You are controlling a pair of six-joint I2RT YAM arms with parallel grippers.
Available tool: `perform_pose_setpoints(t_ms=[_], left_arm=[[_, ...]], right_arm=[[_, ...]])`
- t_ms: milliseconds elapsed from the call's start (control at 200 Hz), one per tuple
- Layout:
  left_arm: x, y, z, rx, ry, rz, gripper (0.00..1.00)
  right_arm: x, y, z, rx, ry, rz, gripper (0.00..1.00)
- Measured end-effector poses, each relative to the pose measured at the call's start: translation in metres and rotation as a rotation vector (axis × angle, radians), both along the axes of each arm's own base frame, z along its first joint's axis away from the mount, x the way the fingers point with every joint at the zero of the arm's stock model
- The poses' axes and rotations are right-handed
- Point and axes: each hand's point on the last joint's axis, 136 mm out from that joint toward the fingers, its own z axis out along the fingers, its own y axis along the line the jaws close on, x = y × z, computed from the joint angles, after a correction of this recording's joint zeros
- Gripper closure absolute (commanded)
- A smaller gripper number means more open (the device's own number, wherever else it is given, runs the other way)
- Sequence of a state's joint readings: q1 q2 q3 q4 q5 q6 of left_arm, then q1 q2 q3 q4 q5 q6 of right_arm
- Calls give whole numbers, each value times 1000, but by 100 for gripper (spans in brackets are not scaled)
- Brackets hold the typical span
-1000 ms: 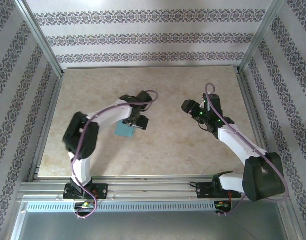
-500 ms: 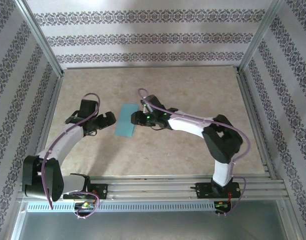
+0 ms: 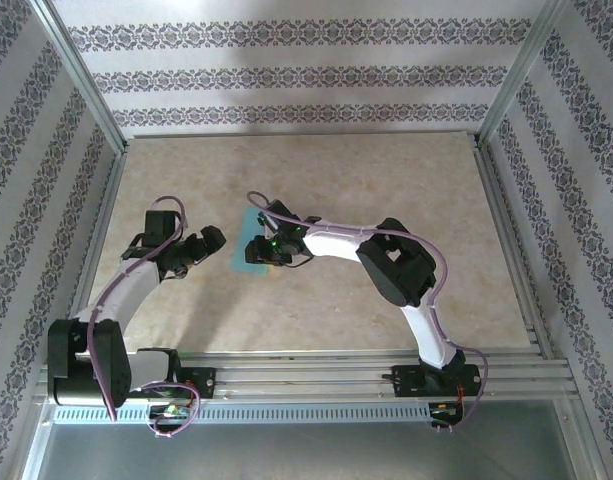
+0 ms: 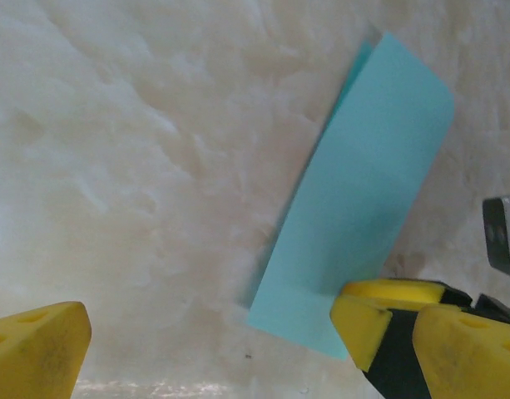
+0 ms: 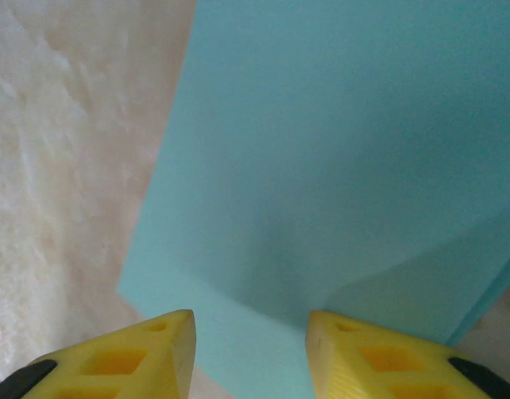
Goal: Fold a paper plane with a square sheet of paper (pick it up from the middle)
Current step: Move the paper to the center of the table, then third fold the triangle at the center of the table.
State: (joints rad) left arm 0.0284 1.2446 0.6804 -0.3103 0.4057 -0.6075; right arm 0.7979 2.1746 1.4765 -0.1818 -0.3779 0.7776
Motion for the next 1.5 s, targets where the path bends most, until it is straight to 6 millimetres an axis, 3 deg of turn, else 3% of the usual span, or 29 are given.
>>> perform_pose_setpoints(t_ms=[180,410,540,680,804,884,1054,1274,1499], left_arm=[[1,-17,-8,-83,44,-63,0],[0,-55,-7,-184,52,-188,3],[-2,-82,-9,-231,60,-263,7],[-5,-110,-16,-274,84,-321,10],[-4,-130,-21,-320,99,-339,17],[-3,-140,-23,-345,104,-346,23],[-1,-151,-28,-382,121,-343,35],[-2,-163,-39,-415,179,-346,47],[4,-177,-40,-449,200,-370,57]], right_arm=[[4,-27,-2,22,38,38,57],[-16,-100,-2,32,87,170,57],[-23,-127,2,27,88,223,56],[-21,-130,27,43,32,212,55],[-6,-133,64,52,-65,75,55],[4,-135,71,46,-90,-21,55],[17,-138,49,14,-41,-150,57],[17,-137,9,-13,58,-199,58],[15,-139,-2,11,92,-200,58]])
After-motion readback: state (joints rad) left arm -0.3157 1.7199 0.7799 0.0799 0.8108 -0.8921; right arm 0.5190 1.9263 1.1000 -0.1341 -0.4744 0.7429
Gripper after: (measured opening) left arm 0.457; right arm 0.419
